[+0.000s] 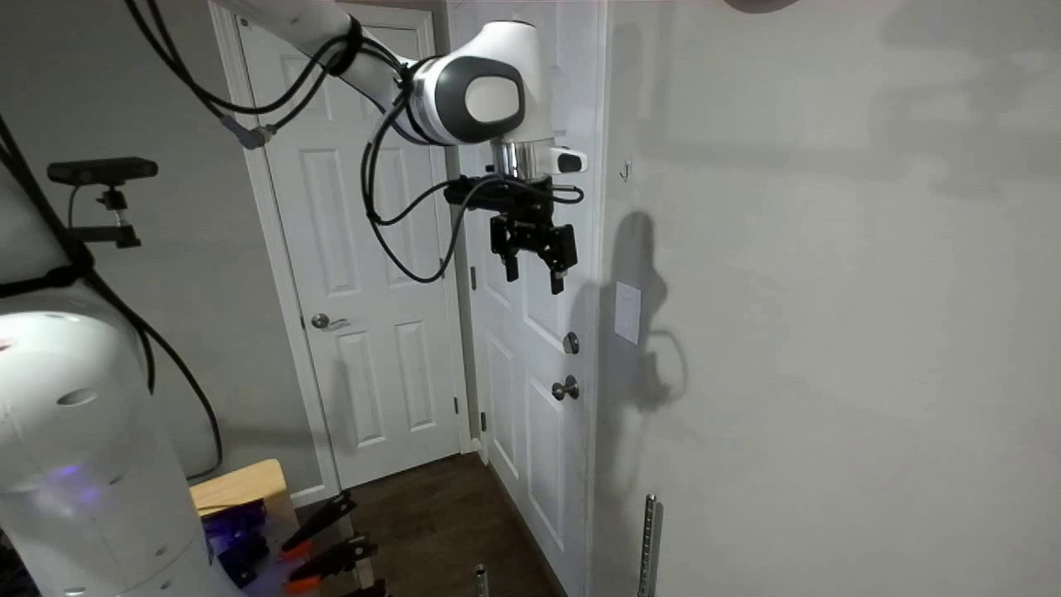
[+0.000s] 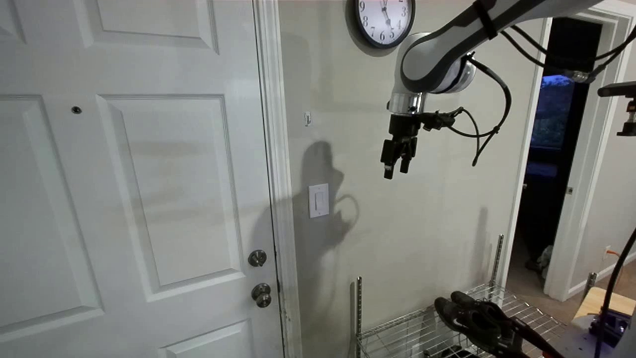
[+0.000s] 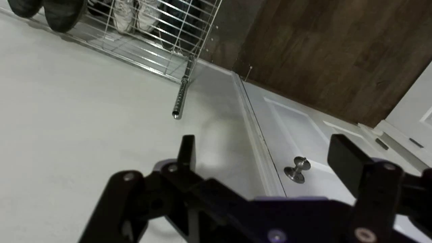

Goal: Turn off the light switch.

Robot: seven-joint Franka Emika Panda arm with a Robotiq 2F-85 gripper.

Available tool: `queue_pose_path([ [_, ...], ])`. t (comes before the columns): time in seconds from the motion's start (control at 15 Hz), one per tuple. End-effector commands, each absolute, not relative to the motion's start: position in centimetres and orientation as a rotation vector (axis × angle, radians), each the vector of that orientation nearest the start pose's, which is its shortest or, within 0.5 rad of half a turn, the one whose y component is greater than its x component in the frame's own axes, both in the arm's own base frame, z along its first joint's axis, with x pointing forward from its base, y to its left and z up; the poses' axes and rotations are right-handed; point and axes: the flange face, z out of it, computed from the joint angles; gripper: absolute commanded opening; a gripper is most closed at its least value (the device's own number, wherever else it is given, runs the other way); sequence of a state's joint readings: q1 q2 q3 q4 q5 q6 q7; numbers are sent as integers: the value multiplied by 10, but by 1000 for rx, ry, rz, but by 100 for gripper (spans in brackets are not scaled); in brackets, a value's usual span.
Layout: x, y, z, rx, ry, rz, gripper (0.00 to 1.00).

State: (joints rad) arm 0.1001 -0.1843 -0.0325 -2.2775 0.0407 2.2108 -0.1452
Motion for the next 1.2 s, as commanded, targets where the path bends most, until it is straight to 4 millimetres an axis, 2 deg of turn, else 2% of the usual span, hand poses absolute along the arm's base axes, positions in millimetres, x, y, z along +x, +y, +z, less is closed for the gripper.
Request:
queue_pose_path([
  [0.0, 525, 45, 430, -3072, -295, -297, 100],
  [0.27, 552, 58, 419, -3074, -275, -477, 100],
  [0.53, 567, 68, 410, -3071, -256, -579, 100],
  [0.67, 562, 67, 409, -3065, -276, -543, 100],
  [1.13, 567, 70, 407, -3063, -280, -542, 100],
])
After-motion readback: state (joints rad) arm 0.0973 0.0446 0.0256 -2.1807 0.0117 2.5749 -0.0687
